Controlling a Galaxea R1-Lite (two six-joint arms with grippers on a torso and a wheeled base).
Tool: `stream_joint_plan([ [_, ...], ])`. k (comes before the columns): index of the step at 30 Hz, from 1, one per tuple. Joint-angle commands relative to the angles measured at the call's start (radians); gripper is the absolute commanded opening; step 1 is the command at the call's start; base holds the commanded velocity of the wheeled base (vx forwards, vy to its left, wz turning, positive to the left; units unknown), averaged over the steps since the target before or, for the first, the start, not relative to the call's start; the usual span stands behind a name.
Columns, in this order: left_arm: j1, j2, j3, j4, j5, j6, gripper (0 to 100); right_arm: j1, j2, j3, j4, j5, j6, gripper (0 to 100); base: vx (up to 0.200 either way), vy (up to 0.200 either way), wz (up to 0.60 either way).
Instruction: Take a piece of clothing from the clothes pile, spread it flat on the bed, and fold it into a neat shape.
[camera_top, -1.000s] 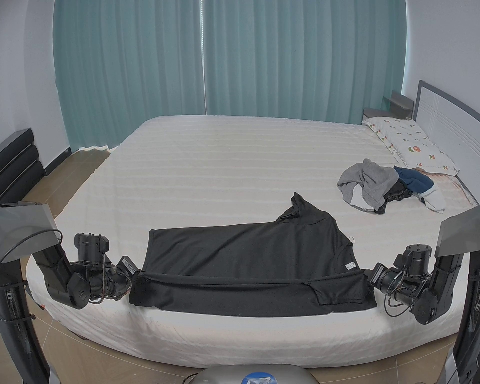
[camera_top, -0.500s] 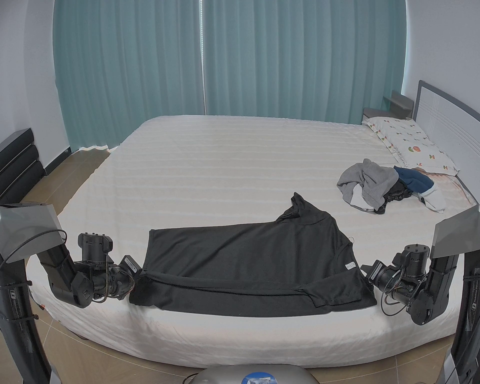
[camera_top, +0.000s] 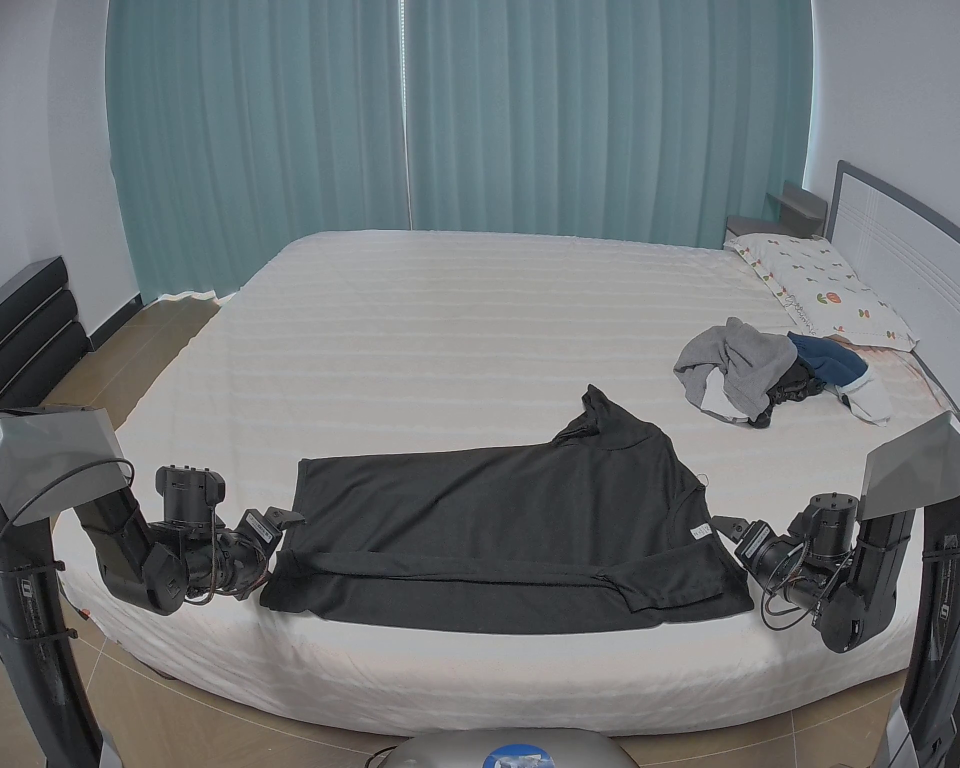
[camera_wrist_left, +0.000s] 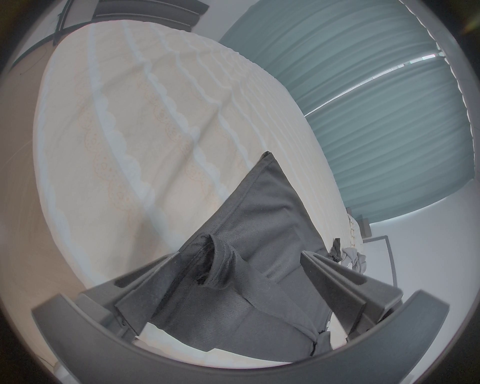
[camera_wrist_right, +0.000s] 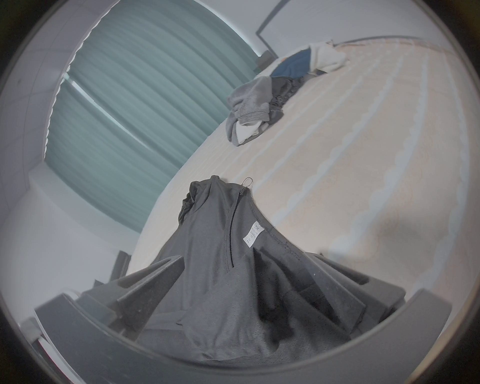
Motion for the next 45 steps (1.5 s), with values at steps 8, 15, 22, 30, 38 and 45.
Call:
stream_joint_plan([
  [8, 0.038, -0.126, 0.029, 0.012, -0.041, -0.1, 100, -0.1, -0.02, 0.022, -0.007, 0.167, 0.216, 100, 0.0, 0.0, 0.0],
  [15, 0.038, -0.164, 0.123, -0.02, -0.116, -0.114, 100, -0.112, -0.017, 0.044, -0.013, 0.204, 0.265, 100, 0.0, 0.0, 0.0],
  [22, 0.069, -0.143, 0.114, -0.03, -0.151, -0.144, 100, -0.111, -0.015, 0.05, -0.013, 0.204, 0.26, 100, 0.0, 0.0, 0.0],
  [30, 0.041, -0.19, 0.132, -0.036, -0.163, -0.143, 100, -0.103, -0.006, 0.05, -0.013, 0.202, 0.246, 100, 0.075, 0.0, 0.0],
  [38, -0.031, -0.208, 0.14, -0.027, -0.16, -0.137, 100, -0.102, -0.004, 0.05, -0.013, 0.202, 0.243, 100, 0.0, 0.0, 0.0],
  [45, -0.106, -0.204, 0.173, -0.019, -0.154, -0.088, 100, -0.099, -0.001, 0.051, -0.013, 0.202, 0.242, 100, 0.0, 0.0, 0.0],
])
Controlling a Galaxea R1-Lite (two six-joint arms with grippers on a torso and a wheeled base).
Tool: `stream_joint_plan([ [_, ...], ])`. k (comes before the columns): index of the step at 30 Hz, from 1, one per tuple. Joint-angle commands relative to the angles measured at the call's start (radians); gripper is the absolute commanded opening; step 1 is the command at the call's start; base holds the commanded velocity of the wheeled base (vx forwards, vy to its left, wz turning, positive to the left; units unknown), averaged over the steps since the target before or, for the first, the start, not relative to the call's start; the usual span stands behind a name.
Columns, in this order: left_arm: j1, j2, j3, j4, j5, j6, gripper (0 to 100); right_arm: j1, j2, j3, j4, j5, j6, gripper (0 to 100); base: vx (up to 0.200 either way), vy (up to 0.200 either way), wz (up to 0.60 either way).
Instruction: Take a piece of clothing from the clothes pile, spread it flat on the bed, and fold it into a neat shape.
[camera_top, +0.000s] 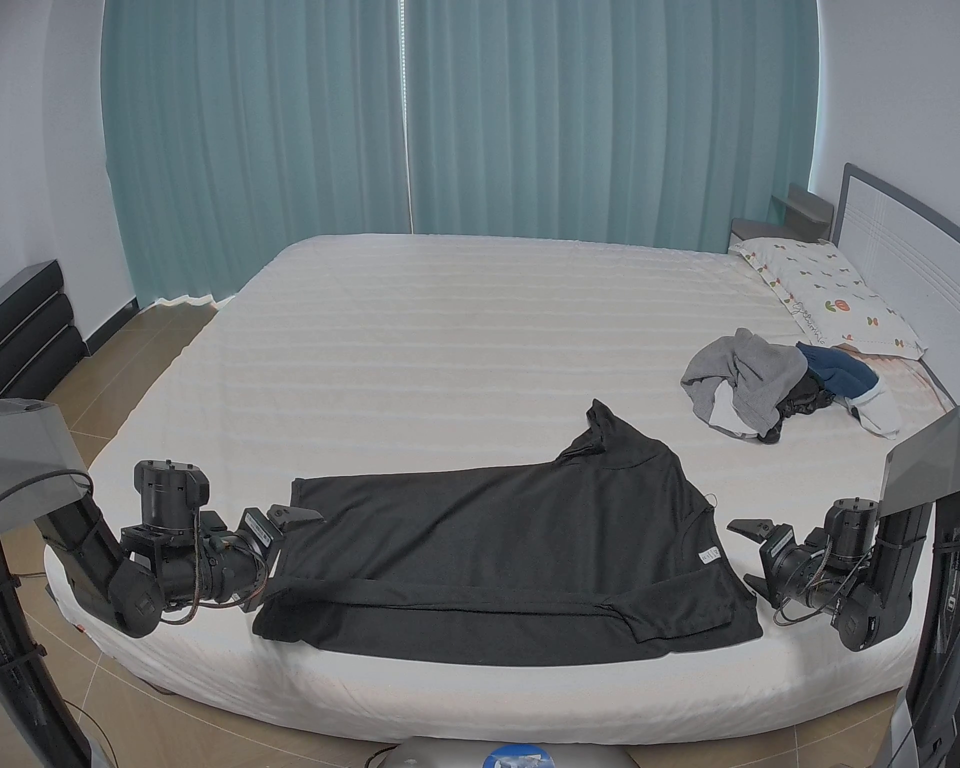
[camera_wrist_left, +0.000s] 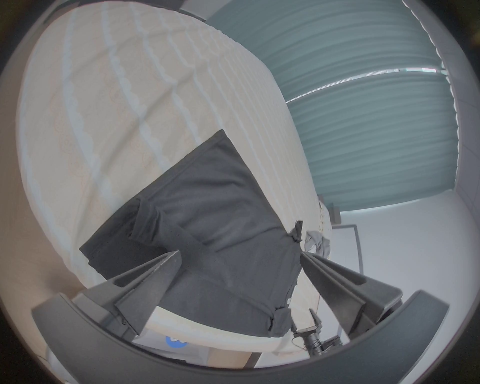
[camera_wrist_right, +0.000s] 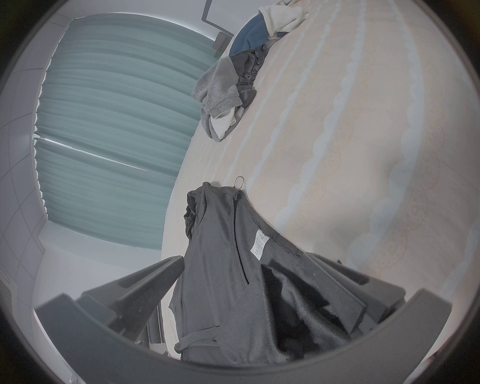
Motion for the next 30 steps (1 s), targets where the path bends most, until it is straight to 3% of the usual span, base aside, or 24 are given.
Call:
stream_joint_plan([
  [1, -0.046, 0.014, 0.018, 0.018, 0.005, 0.028, 100, 0.006, 0.002, 0.004, -0.013, -0.001, -0.005, 100, 0.0, 0.0, 0.0],
  [10, -0.107, 0.077, 0.01, 0.065, 0.09, 0.106, 100, 0.008, 0.016, 0.006, -0.013, -0.001, -0.042, 100, 0.0, 0.0, 0.0],
  [18, -0.101, 0.114, -0.04, 0.065, 0.129, 0.112, 100, 0.008, 0.016, 0.006, -0.013, -0.001, -0.044, 100, 0.0, 0.0, 0.0],
  [26, -0.084, 0.189, -0.117, 0.061, 0.232, 0.12, 100, 0.009, 0.016, 0.007, -0.013, -0.001, -0.044, 100, 0.0, 0.0, 0.0],
  [30, -0.049, 0.2, -0.181, 0.05, 0.287, 0.014, 100, 0.008, 0.018, 0.007, -0.013, -0.001, -0.044, 100, 0.0, 0.0, 0.0],
])
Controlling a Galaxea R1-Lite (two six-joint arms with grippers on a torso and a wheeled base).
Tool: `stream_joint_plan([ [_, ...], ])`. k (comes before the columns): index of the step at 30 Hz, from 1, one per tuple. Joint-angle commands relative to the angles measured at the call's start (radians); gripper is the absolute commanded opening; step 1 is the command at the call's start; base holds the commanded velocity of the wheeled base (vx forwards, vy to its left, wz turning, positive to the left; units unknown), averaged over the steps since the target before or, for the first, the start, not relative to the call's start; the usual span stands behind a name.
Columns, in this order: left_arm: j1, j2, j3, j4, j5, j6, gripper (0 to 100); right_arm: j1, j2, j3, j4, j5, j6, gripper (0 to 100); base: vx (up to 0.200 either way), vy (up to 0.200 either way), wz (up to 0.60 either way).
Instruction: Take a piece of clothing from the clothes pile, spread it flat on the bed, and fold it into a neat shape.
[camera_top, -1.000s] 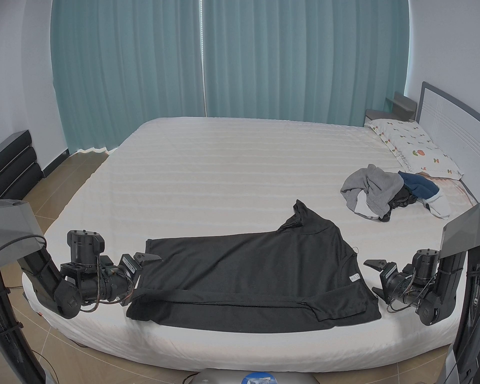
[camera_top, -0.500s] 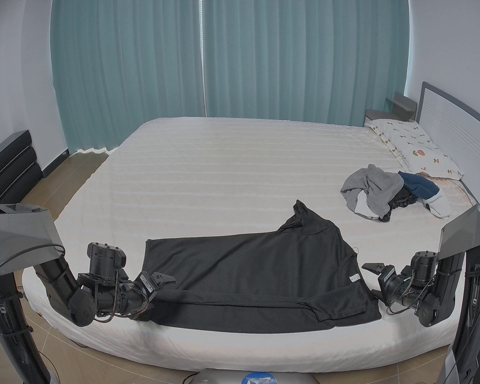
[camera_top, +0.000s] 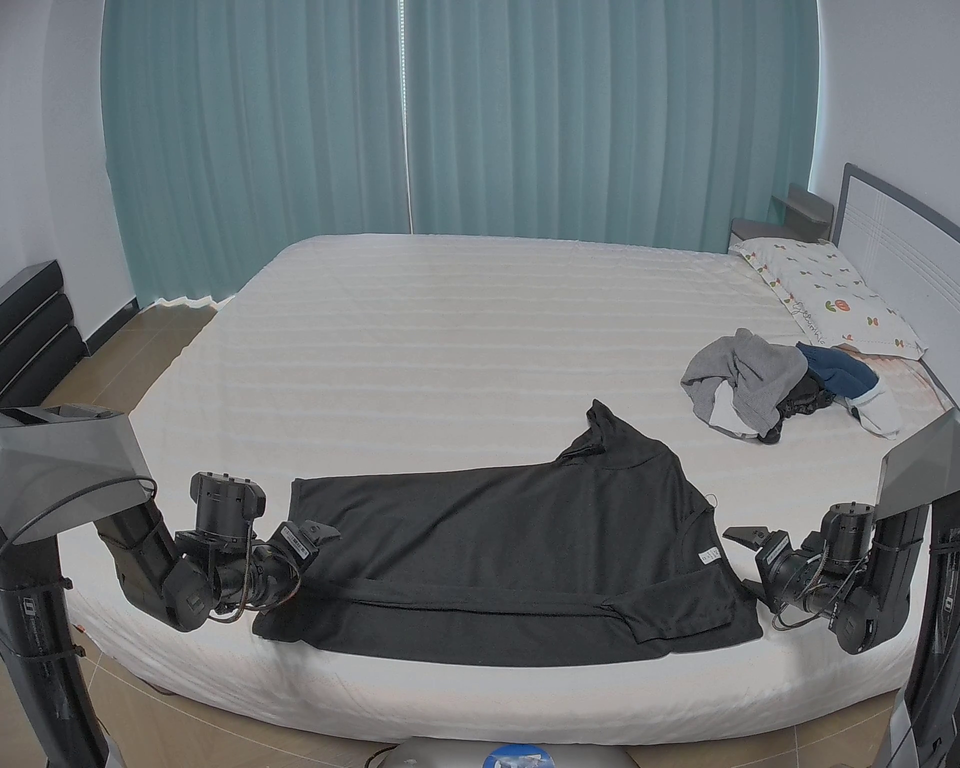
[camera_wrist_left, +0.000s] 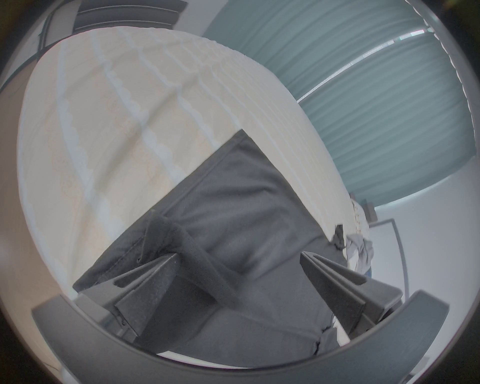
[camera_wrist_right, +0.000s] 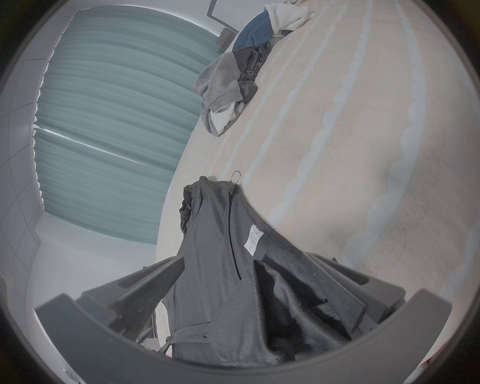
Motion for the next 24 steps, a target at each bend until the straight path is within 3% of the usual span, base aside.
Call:
stream_joint_plan([
  [1, 0.032, 0.028, -0.054, -0.022, 0.033, -0.121, 100, -0.001, 0.002, 0.001, -0.013, -0.001, 0.0, 100, 0.0, 0.0, 0.0],
  [8, 0.065, 0.01, -0.025, -0.134, 0.034, -0.184, 100, 0.001, 0.007, 0.001, -0.013, -0.005, 0.0, 100, 0.0, 0.0, 0.0],
  [13, 0.142, 0.02, -0.039, -0.215, 0.021, -0.264, 100, 0.008, 0.008, 0.001, -0.013, -0.007, 0.0, 100, 0.0, 0.0, 0.0],
  [20, 0.151, 0.002, -0.068, -0.212, 0.017, -0.255, 100, 0.008, 0.008, 0.002, -0.013, -0.007, 0.0, 100, 0.0, 0.0, 0.0],
  [22, 0.153, -0.044, -0.085, -0.205, 0.002, -0.244, 100, 0.008, 0.008, 0.002, -0.013, -0.007, 0.0, 100, 0.0, 0.0, 0.0],
  [24, 0.15, -0.087, -0.088, -0.169, -0.113, -0.242, 100, 0.008, 0.008, 0.002, -0.013, -0.007, -0.001, 100, 0.0, 0.0, 0.0],
])
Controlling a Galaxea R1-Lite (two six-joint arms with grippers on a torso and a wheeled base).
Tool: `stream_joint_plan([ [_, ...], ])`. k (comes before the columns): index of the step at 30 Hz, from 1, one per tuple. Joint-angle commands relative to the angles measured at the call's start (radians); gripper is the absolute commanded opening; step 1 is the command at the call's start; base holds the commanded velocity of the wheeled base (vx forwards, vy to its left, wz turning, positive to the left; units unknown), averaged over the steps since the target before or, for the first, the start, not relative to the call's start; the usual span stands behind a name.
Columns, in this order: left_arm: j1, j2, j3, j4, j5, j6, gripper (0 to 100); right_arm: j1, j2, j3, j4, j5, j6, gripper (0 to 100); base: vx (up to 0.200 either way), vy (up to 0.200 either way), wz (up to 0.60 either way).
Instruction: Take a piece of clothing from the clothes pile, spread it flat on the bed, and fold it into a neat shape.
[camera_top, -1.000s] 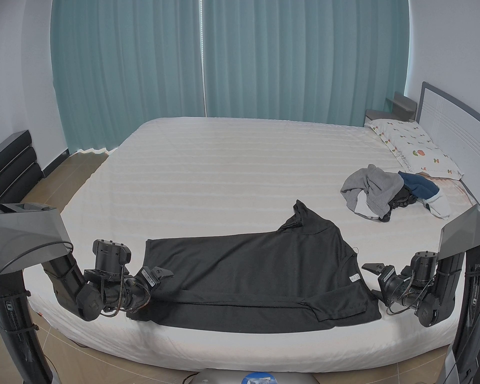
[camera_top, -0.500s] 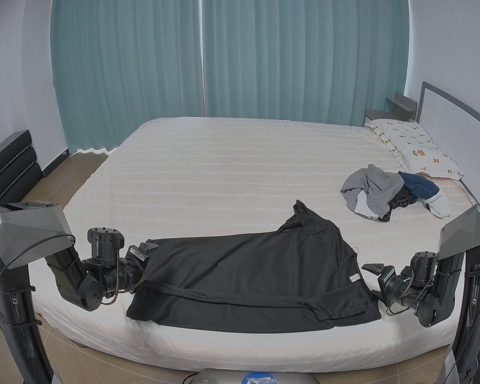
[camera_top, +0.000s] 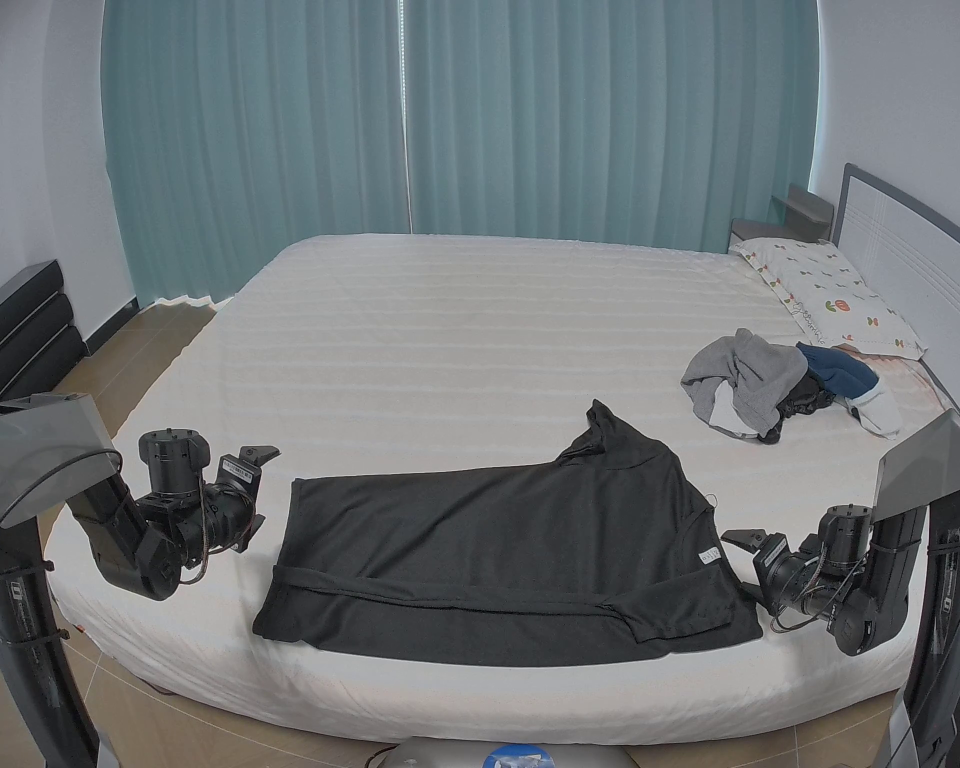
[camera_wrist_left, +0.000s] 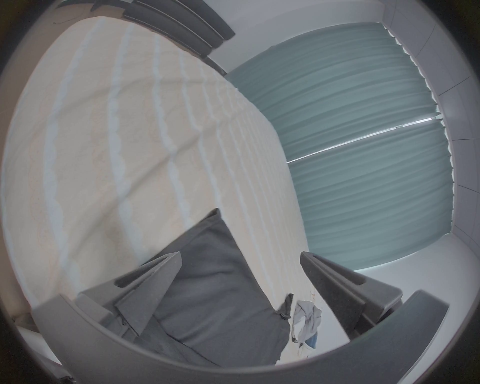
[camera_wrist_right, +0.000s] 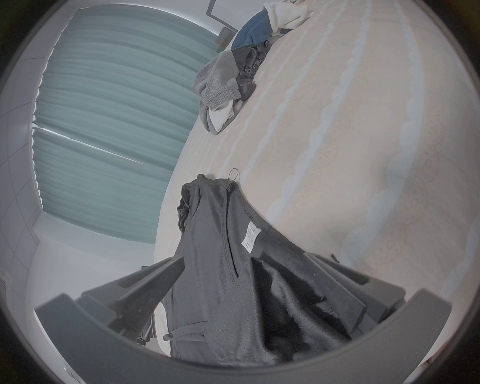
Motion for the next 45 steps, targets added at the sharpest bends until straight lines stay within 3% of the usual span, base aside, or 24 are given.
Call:
stream_joint_plan([
  [1, -0.001, -0.086, -0.016, 0.056, -0.159, 0.005, 100, 0.003, 0.001, 0.0, -0.013, 0.001, -0.002, 100, 0.0, 0.0, 0.0],
  [2, -0.001, -0.086, -0.016, 0.056, -0.159, 0.005, 100, 0.003, 0.001, 0.0, -0.013, 0.001, -0.002, 100, 0.0, 0.0, 0.0],
  [3, -0.001, -0.082, -0.007, 0.096, -0.231, 0.005, 100, 0.005, 0.001, 0.002, -0.013, -0.001, -0.005, 100, 0.0, 0.0, 0.0],
  [5, -0.009, -0.068, -0.005, 0.119, -0.25, 0.012, 100, 0.005, 0.002, 0.002, -0.013, -0.001, -0.006, 100, 0.0, 0.0, 0.0],
  [13, -0.066, -0.068, 0.102, 0.176, -0.25, 0.177, 100, 0.006, 0.018, 0.003, -0.013, -0.001, -0.045, 100, 0.0, 0.0, 0.0],
  [16, -0.116, -0.063, 0.142, 0.179, -0.224, 0.246, 100, 0.006, 0.019, 0.006, -0.013, -0.001, -0.051, 100, 0.0, 0.0, 0.0],
  [26, -0.19, 0.018, 0.121, 0.172, -0.072, 0.314, 100, 0.006, 0.021, 0.009, -0.013, -0.001, -0.052, 100, 0.0, 0.0, 0.0],
  [34, -0.179, 0.085, -0.002, 0.167, 0.014, 0.303, 100, 0.006, 0.021, 0.009, -0.013, -0.001, -0.052, 100, 0.0, 0.0, 0.0],
  [40, -0.165, 0.087, -0.047, 0.15, 0.016, 0.153, 100, 0.006, 0.021, 0.008, -0.013, -0.001, -0.052, 100, 0.0, 0.0, 0.0],
  [45, -0.118, 0.078, -0.034, 0.09, 0.019, 0.142, 100, 0.006, -0.004, -0.003, -0.013, -0.013, -0.052, 100, 0.0, 0.0, 0.0],
])
